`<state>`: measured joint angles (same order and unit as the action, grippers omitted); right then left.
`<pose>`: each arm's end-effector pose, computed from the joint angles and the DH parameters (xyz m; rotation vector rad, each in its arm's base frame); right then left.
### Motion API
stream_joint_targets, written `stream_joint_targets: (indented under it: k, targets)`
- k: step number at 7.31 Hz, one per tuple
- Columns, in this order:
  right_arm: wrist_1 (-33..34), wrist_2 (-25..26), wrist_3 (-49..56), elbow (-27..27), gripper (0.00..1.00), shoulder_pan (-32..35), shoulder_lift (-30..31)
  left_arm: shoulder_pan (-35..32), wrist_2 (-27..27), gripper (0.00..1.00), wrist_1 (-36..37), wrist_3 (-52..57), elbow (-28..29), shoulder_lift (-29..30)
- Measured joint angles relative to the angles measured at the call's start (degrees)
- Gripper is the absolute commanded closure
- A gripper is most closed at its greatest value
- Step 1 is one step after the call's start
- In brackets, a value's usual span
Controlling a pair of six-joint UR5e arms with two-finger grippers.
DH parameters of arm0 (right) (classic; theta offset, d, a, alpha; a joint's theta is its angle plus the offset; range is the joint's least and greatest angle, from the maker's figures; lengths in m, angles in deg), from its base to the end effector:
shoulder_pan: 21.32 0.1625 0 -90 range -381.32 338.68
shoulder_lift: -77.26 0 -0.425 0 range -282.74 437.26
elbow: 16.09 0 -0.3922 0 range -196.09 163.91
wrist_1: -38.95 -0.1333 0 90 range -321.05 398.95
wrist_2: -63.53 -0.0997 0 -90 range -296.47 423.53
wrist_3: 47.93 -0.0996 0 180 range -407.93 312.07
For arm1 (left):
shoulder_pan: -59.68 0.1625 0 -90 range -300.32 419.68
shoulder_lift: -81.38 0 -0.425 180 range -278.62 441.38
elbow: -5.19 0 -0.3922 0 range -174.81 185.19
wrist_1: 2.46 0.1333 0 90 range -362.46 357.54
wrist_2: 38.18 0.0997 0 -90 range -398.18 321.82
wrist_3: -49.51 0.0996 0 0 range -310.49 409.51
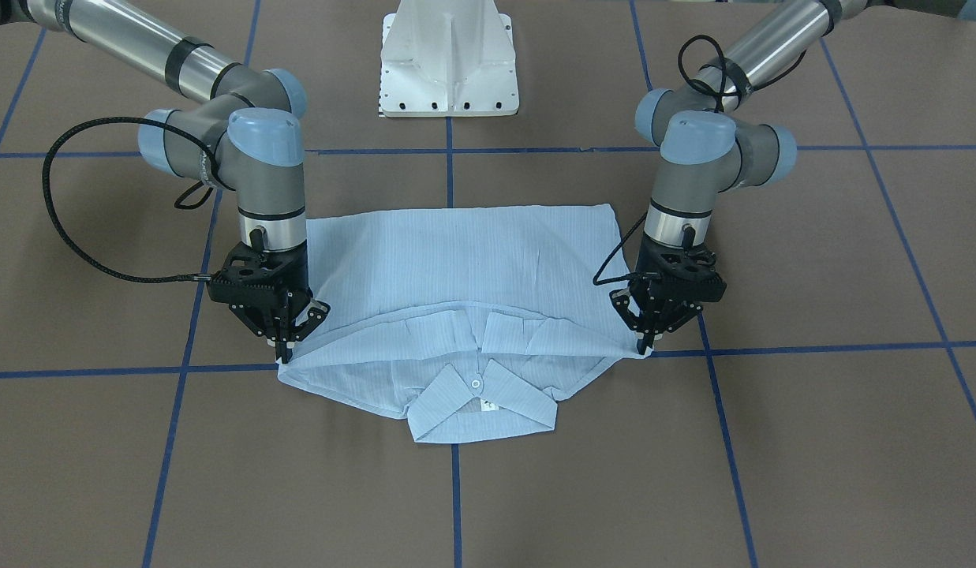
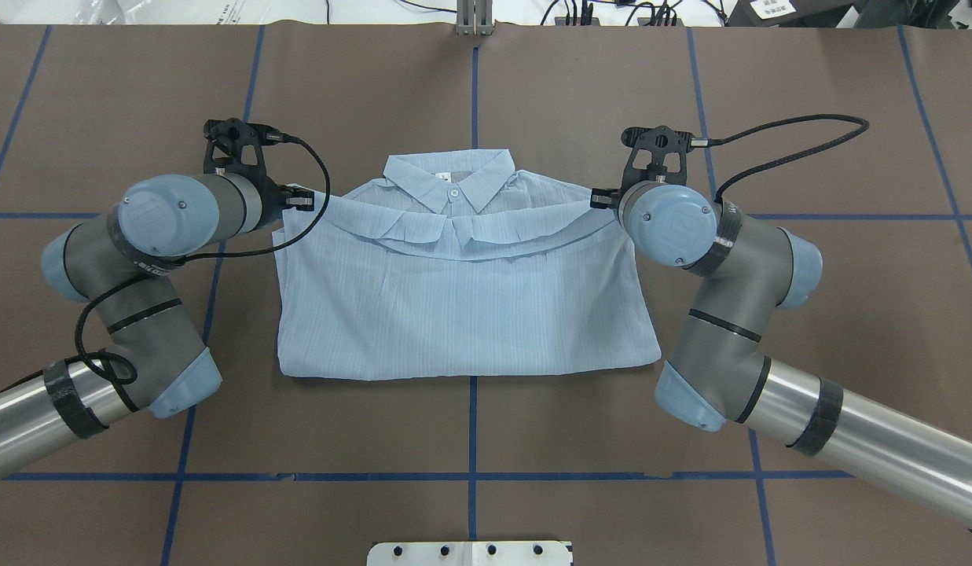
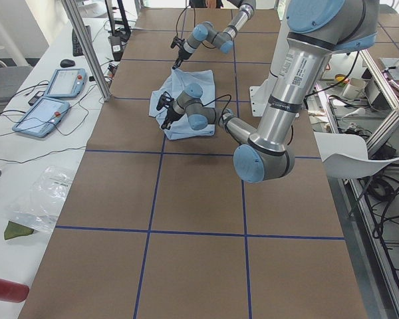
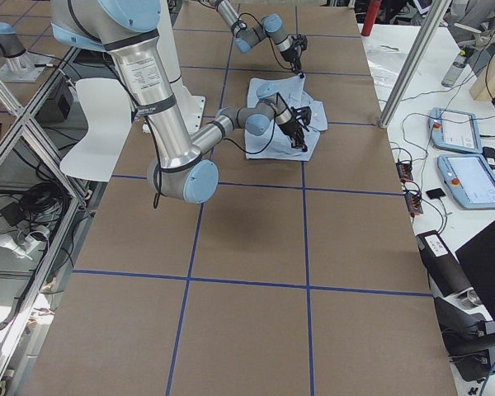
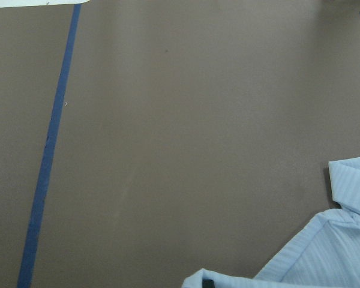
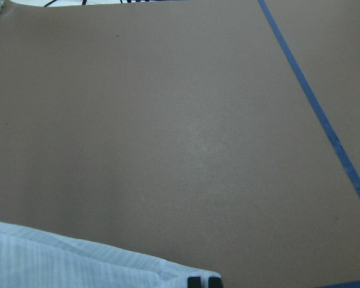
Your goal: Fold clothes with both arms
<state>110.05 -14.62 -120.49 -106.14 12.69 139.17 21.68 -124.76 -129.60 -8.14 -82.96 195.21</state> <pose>-0.4820 -0.5107 0.3459 0.5337 -0.6558 0.3568 0.4437 -0.5234 0.3699 0.6390 0.8124 -0.1205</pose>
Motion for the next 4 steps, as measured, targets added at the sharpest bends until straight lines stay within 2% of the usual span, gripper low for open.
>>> stream_joint_targets:
  k: [1, 2, 3, 4]
  targets:
    - [-0.02, -2.2, 1.61, -0.24, 0.0, 0.66, -0.08, -0.41, -2.54, 0.0, -1.77, 2.19, -0.52, -0.37]
    - [-0.02, -6.78, 3.37, -1.05, 0.0, 2.16, -0.01, -0.8, -5.78, 0.0, -2.73, 3.23, -1.75, -0.97]
    - [0.05, -10.9, 5.44, -2.2, 0.0, 3.66, 0.29, -0.98, -7.71, 0.0, -3.02, 3.56, -4.17, -2.49]
    - [0.12, -12.89, 7.02, -3.31, 0.0, 4.44, 0.69, -0.86, -8.53, 0.0, -3.02, 3.33, -7.99, -5.54]
